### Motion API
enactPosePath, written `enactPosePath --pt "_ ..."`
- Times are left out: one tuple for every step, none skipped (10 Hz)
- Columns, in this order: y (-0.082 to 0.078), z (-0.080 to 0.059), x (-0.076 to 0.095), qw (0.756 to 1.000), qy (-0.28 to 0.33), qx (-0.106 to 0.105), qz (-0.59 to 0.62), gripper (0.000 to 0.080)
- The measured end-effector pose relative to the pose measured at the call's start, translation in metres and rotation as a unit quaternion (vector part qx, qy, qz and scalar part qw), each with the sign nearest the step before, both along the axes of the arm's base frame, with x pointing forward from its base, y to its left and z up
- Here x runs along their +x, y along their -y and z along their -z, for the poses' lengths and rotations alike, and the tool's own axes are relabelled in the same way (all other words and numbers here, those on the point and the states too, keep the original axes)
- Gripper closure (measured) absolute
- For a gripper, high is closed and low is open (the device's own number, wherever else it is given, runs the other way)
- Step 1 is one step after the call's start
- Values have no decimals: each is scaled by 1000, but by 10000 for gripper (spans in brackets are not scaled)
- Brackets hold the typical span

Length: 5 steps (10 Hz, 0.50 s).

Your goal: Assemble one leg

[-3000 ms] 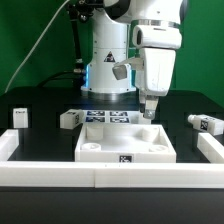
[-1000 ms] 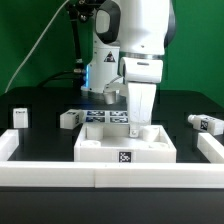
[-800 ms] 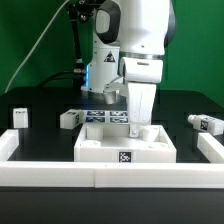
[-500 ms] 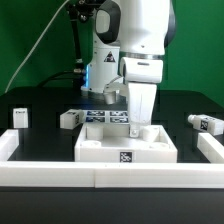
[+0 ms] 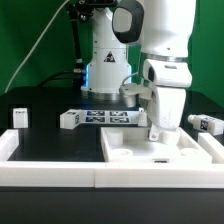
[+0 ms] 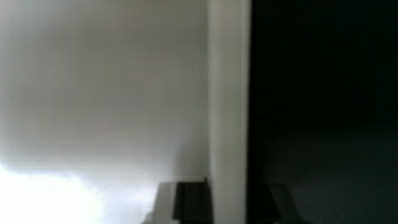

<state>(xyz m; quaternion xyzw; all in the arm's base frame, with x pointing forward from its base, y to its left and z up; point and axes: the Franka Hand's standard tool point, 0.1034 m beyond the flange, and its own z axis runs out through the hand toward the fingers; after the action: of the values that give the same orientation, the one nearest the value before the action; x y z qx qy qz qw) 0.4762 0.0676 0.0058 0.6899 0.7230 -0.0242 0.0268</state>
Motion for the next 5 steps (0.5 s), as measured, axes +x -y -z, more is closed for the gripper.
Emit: enactPosePath --pt "-9 0 3 1000 1 2 3 740" --pt "-17 0 6 1000 1 2 11 740" --pt "-23 0 8 1000 2 3 23 739" --pt "-23 0 9 1000 2 2 30 739" --pt "-23 0 9 999 3 2 35 739"
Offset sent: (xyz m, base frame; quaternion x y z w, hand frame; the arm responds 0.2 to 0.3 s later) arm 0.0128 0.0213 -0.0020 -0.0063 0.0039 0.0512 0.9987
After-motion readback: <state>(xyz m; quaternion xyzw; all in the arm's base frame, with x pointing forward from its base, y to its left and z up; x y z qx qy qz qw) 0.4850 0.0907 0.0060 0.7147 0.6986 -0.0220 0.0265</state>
